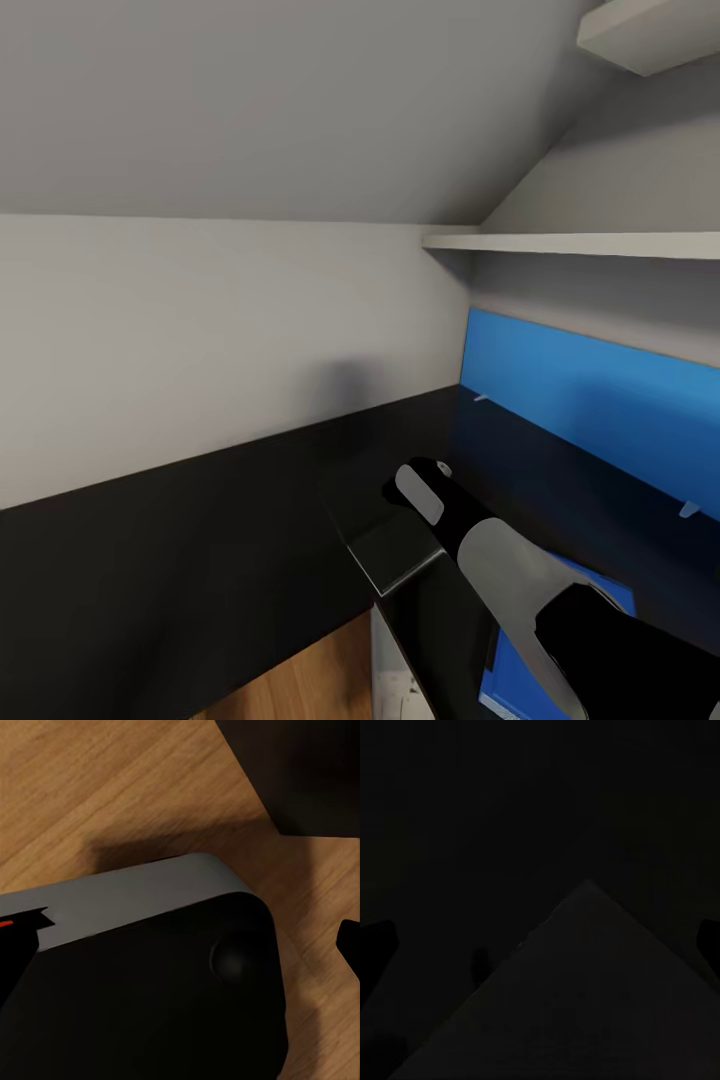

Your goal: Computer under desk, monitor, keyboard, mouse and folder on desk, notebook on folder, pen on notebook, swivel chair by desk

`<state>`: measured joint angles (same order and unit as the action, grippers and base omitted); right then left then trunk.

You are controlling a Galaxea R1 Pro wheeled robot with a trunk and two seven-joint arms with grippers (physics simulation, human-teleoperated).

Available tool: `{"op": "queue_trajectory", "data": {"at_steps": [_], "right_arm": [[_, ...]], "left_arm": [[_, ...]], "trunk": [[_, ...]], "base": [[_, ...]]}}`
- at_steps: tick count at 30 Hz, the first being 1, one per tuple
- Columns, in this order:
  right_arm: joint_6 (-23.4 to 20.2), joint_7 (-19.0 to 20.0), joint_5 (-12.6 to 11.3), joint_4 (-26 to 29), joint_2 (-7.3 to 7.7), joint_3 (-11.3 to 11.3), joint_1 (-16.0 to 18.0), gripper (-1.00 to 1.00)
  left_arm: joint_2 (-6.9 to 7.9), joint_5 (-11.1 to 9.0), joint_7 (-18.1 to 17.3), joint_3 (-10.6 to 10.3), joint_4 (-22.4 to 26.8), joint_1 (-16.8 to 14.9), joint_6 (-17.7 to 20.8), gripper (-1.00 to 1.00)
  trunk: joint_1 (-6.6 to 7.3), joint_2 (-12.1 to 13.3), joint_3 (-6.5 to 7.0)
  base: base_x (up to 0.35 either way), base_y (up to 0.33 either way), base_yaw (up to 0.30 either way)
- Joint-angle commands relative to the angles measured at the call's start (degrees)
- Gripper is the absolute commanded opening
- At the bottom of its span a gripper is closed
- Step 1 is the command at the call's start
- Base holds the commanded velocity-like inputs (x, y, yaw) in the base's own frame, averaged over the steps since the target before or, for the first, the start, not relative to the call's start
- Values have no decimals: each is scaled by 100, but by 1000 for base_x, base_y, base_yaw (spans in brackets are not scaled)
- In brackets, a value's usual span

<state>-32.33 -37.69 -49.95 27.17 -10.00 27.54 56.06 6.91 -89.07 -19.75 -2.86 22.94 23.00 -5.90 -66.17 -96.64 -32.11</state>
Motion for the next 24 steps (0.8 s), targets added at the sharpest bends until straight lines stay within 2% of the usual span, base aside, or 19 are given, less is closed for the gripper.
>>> {"op": "queue_trajectory", "data": {"at_steps": [1,8,24], "right_arm": [[-19,-37,-26,4,0,24,7,100],[-19,-37,-24,6,0,24,5,100],[-10,-37,-21,15,0,31,1,100]], "left_arm": [[4,-40,-6,-31,9,3,-25,100],[4,-34,-4,-31,9,-5,-25,100],[-34,41,26,-32,-38,-6,-128,100]], "trunk": [[-23,-45,-24],[-176,-325,-149],[-176,-325,-149]], "base": [[0,0,0],[0,0,0],[21,-7,0]]}}
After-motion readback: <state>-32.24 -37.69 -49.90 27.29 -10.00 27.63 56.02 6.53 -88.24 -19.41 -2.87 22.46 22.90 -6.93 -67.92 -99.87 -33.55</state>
